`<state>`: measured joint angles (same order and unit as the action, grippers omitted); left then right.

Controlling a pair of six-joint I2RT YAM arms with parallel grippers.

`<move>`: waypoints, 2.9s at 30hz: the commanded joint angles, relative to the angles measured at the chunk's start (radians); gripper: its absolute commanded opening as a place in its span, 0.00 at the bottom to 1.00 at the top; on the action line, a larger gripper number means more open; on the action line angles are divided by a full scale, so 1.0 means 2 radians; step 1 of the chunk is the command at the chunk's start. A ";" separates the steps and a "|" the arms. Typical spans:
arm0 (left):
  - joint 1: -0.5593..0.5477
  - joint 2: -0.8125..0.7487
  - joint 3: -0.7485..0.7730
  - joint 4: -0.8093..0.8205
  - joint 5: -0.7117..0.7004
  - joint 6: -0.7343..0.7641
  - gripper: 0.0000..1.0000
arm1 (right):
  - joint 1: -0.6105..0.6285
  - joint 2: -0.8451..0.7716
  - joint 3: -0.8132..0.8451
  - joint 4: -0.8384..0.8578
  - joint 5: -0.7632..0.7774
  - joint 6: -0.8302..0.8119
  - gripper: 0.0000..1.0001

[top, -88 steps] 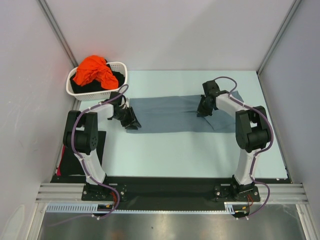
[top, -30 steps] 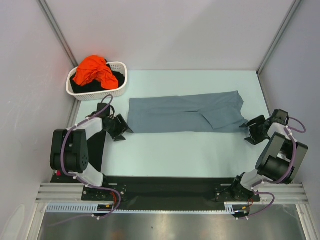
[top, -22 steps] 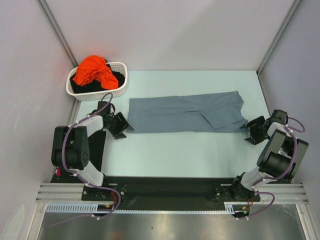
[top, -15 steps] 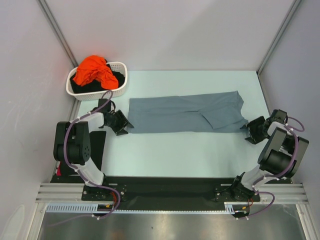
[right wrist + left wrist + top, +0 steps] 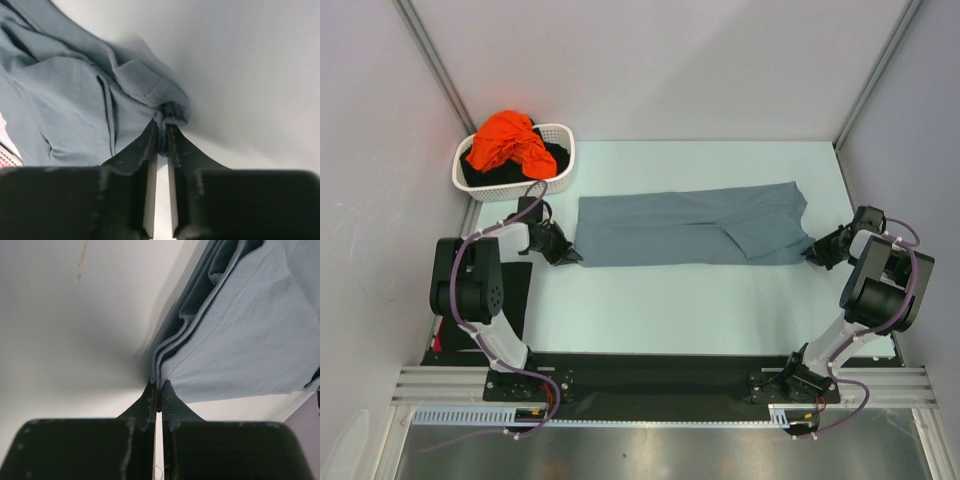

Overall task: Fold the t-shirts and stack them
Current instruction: Fold the tshirt

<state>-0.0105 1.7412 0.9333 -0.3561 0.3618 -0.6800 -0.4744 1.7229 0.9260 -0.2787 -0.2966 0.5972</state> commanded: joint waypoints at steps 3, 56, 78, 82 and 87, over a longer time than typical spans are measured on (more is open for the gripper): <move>-0.006 -0.022 -0.016 -0.014 -0.032 0.018 0.00 | 0.023 0.051 0.058 0.009 0.061 -0.020 0.04; -0.571 0.106 0.097 0.170 0.051 -0.290 0.00 | 0.210 0.546 0.752 0.043 0.019 0.090 0.13; -0.506 -0.124 0.091 -0.068 0.013 0.002 0.63 | 0.151 0.394 0.763 -0.200 0.021 -0.043 0.61; -0.409 -0.249 0.005 -0.113 -0.010 0.017 0.76 | 0.162 0.278 0.627 -0.228 -0.001 -0.053 0.61; -0.335 -0.344 -0.069 -0.100 0.025 0.025 0.79 | 0.195 0.085 0.359 -0.215 -0.015 -0.059 0.69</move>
<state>-0.7139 1.0702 0.8719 -0.5175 0.3790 -0.6773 -0.1387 2.0815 1.8198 -0.6636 -0.2867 0.5163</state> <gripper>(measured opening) 0.791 0.683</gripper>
